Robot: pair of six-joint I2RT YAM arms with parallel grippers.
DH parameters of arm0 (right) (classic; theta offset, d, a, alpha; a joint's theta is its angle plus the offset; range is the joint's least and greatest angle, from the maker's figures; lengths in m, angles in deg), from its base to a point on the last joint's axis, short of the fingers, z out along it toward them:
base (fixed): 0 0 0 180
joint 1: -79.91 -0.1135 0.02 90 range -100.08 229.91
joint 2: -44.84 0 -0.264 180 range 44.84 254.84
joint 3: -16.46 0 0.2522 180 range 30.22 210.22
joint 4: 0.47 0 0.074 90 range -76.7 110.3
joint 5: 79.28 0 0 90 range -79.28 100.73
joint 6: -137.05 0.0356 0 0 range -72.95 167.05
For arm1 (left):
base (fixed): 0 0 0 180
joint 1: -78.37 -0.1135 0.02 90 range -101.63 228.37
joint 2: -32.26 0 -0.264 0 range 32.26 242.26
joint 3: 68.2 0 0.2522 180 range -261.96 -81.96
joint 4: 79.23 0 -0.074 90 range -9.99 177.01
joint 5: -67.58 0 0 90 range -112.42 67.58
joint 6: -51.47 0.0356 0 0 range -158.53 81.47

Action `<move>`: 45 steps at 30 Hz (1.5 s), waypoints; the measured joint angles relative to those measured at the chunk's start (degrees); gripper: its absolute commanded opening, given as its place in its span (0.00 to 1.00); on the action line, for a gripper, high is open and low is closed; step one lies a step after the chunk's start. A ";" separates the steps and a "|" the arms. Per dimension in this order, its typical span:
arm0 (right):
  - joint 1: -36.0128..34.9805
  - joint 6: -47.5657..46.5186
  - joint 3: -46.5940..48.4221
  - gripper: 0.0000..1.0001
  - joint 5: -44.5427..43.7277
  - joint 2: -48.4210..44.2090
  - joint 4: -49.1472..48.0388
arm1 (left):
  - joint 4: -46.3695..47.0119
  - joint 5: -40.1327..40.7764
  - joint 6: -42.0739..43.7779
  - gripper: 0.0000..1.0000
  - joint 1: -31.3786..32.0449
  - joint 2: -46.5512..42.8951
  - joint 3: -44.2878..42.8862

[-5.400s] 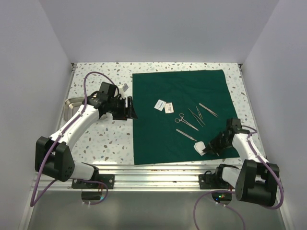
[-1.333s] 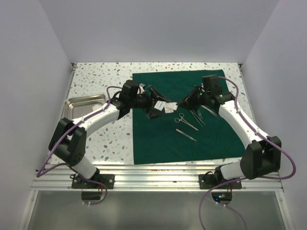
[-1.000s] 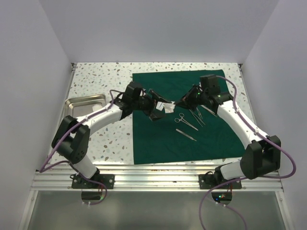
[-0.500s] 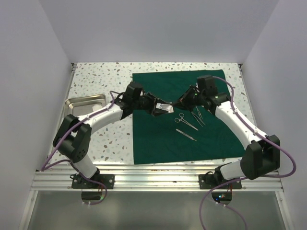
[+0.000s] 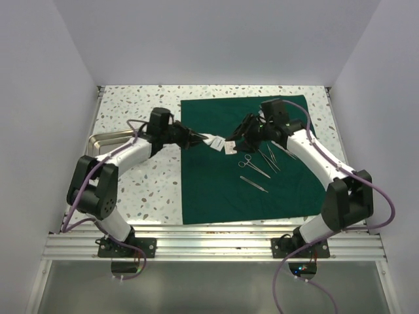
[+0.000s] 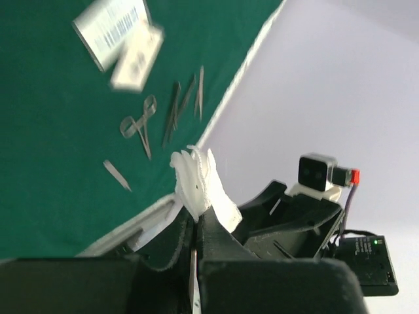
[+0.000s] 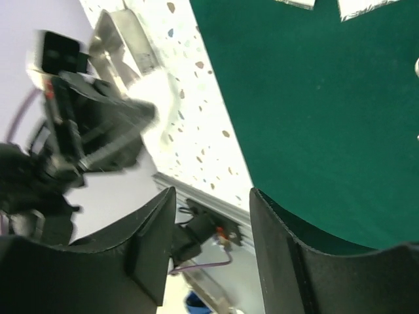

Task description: Prepare the surgical pack

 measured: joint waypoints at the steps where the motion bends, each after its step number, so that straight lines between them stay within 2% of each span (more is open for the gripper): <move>1: 0.00 -1.55 1.36 0.54 0.02 1.07 1.03 | -0.57 -0.13 3.45 0.00 -3.02 -0.50 0.46; 4: 0.24 -6.75 3.91 0.55 0.26 3.10 3.50 | -2.01 -0.48 12.57 0.00 -11.50 -2.91 1.84; 8: 0.66 -11.47 4.24 0.56 1.75 4.55 5.44 | -4.07 0.39 28.85 0.00 -22.95 -5.79 1.70; 11: 0.70 -14.03 4.81 0.56 3.89 7.23 6.29 | -9.70 4.90 41.46 0.00 -27.26 -6.16 -1.33; 15: 0.70 -17.42 6.27 0.56 5.68 10.99 8.20 | -14.16 9.25 54.38 0.00 -29.51 -6.16 -4.26; 24: 1.31 -22.97 7.13 0.56 9.29 14.19 11.30 | -13.92 8.31 62.86 0.00 -48.83 -4.33 4.07; 27: 1.75 -23.98 7.13 0.56 10.08 14.23 11.85 | -13.94 7.63 65.31 0.00 -50.69 -1.53 3.93; 34: 2.12 -25.11 7.13 0.57 10.12 14.21 12.52 | -15.65 7.85 67.32 0.01 -50.64 7.39 1.70; 36: 2.16 -25.66 7.13 0.57 10.03 14.21 12.90 | -16.65 8.55 67.41 0.08 -50.64 8.24 1.51; 40: 2.45 -26.60 7.13 0.57 9.84 14.21 13.31 | -19.23 11.13 68.46 0.29 -50.69 8.39 -0.70; 43: 2.73 -27.21 7.21 0.57 8.85 14.21 13.92 | -20.63 13.46 68.72 0.49 -50.73 8.50 -2.34; 45: 2.84 -27.36 7.65 0.58 7.58 14.34 13.92 | -21.33 14.29 68.63 0.53 -50.80 8.46 -2.51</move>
